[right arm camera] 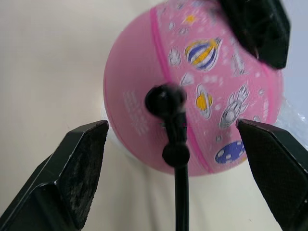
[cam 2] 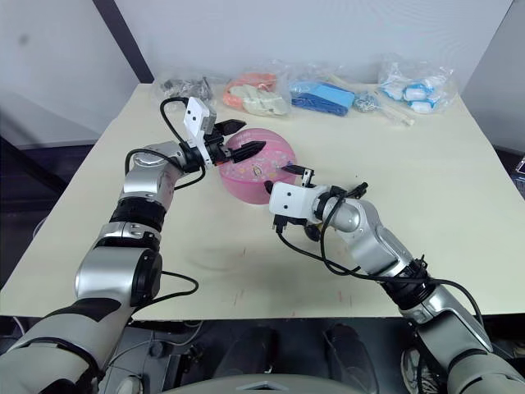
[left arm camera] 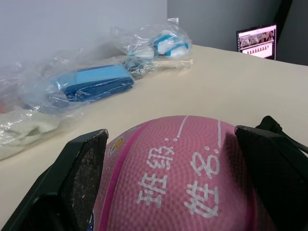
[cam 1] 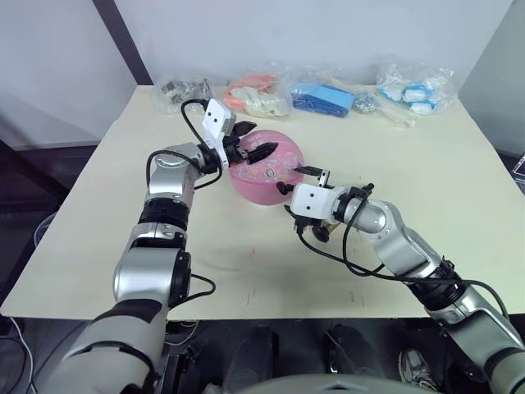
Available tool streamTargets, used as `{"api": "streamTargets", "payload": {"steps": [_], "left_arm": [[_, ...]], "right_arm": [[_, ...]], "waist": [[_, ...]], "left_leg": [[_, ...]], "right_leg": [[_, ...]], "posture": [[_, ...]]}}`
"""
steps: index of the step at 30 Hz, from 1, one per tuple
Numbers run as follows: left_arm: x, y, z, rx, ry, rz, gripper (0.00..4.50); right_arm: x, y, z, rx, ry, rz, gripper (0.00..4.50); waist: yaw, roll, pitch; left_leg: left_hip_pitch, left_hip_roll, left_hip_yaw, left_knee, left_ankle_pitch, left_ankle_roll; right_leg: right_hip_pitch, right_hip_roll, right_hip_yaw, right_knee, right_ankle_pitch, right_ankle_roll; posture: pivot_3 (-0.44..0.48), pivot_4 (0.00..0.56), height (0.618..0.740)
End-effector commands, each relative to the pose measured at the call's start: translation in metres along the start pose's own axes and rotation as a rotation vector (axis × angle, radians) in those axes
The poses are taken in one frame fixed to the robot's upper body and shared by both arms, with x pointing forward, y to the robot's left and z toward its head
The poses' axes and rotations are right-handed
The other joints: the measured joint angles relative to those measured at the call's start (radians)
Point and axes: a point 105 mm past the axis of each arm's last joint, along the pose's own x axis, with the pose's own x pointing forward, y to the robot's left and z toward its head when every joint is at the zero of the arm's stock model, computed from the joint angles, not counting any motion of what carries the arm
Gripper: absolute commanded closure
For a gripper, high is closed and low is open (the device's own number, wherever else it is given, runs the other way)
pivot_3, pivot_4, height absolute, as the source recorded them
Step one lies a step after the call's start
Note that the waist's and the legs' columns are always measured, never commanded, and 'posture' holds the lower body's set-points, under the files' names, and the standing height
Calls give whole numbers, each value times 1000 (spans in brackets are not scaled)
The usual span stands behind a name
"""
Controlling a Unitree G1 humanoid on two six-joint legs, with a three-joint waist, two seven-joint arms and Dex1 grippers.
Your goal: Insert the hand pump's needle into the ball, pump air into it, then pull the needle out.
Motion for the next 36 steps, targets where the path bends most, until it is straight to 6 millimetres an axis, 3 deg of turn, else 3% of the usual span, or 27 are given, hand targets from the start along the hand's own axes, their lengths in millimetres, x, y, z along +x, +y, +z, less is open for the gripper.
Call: {"api": "streamTargets", "payload": {"steps": [1,12,15,17,19,22,30,34,36], "left_arm": [[-1,-8,-46,-66,163,8,0],[0,-10,-47,-68,162,10,0],[0,-10,-47,-68,162,8,0],[0,-10,-47,-66,162,8,0],[-1,-10,-47,-65,162,8,0],[-1,-10,-47,-65,162,11,0],[1,-14,-54,-53,171,15,0],[0,-18,-69,-10,233,26,0],[-3,-18,-86,5,293,70,0]], "right_arm": [[1,-15,15,-66,-44,-62,48],[11,-11,21,-94,-69,-69,48],[12,-10,20,-103,-69,-71,872],[12,-11,20,-109,-69,-74,1841],[12,-11,19,-118,-65,-75,3093],[12,-13,20,-123,-76,-86,4329],[3,-13,19,-110,-96,-95,4383],[-2,-13,19,-101,-110,-102,4383],[-5,-12,17,-95,-112,-102,4383]], "waist": [[0,0,0],[-1,0,-2],[0,0,-2],[-1,0,-2],[-1,0,-2],[-1,0,-2],[0,0,-2],[4,0,-3],[4,0,-3]], "left_leg": [[0,0,0,0,0,0],[0,0,-2,-1,0,0],[0,0,-2,-1,0,0],[0,0,-3,-1,0,0],[0,0,-3,-1,0,0],[0,0,-3,-1,0,0],[0,0,-3,-1,0,0],[0,-1,-4,-1,0,0],[0,-1,-4,-1,0,0]], "right_leg": [[0,0,0,0,0,0],[0,0,0,0,0,0],[0,0,0,0,0,0],[0,0,0,0,0,0],[0,0,0,0,0,0],[0,0,0,0,0,0],[0,0,0,-1,0,0],[0,-1,0,-1,0,0],[0,-1,0,-1,0,0]], "posture": [[0,150,738],[0,150,738],[0,150,738],[0,150,738],[0,150,738],[0,150,738],[0,150,738],[0,150,738],[0,150,738]]}}
